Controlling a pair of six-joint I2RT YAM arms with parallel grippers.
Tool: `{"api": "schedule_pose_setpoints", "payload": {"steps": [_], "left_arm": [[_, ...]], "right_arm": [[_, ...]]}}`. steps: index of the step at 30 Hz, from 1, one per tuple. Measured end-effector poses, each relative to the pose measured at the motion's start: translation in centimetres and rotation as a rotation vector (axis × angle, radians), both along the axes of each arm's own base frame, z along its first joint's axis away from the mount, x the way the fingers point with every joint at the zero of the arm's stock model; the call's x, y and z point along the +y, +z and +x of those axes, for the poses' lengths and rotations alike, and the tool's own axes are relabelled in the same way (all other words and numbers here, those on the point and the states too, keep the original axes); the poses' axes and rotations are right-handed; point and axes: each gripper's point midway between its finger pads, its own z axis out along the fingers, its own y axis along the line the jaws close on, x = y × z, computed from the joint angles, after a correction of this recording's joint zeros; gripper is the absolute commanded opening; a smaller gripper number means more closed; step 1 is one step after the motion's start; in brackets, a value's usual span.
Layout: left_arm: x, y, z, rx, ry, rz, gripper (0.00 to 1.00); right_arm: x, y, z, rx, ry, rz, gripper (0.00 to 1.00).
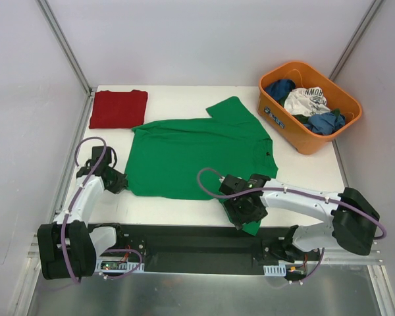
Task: Fold and stack the t-shirts
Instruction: Grap the side of the flattened tshirt closest away from the robot with both arms
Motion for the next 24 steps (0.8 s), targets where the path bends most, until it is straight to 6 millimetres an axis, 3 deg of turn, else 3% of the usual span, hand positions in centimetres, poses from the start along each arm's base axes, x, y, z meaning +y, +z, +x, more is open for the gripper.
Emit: {"api": "schedule_pose_setpoints", "payload": {"steps": [7,10,16,19,24], "left_arm": [[-0.2,0.2,-0.4,-0.023,-0.004,-0.004,0.0],[-0.3,0.2,-0.4,-0.027,-0.007,-0.012,0.0],[-0.4,0.4,-0.4,-0.045,-0.009,-0.013,0.0],[-0.4,0.7,-0.3,-0.058,-0.009,-0.012,0.0],[-0.4,0.7,-0.5,-0.068,-0.009,-0.011,0.0]], "right_arm": [[0.1,-1.5,-1.2,0.001,-0.063,-0.035,0.64],[0.2,-2.5,-1.1,0.0,-0.079,-0.05,0.51],[-0.2,-4.4,-0.6,-0.013,-0.09,-0.13,0.45],[-0.7,-4.7,-0.8,-0.009,-0.106,-0.17,0.37],[-1.6,-4.6,-0.3,-0.047,-0.139,-0.22,0.14]]}}
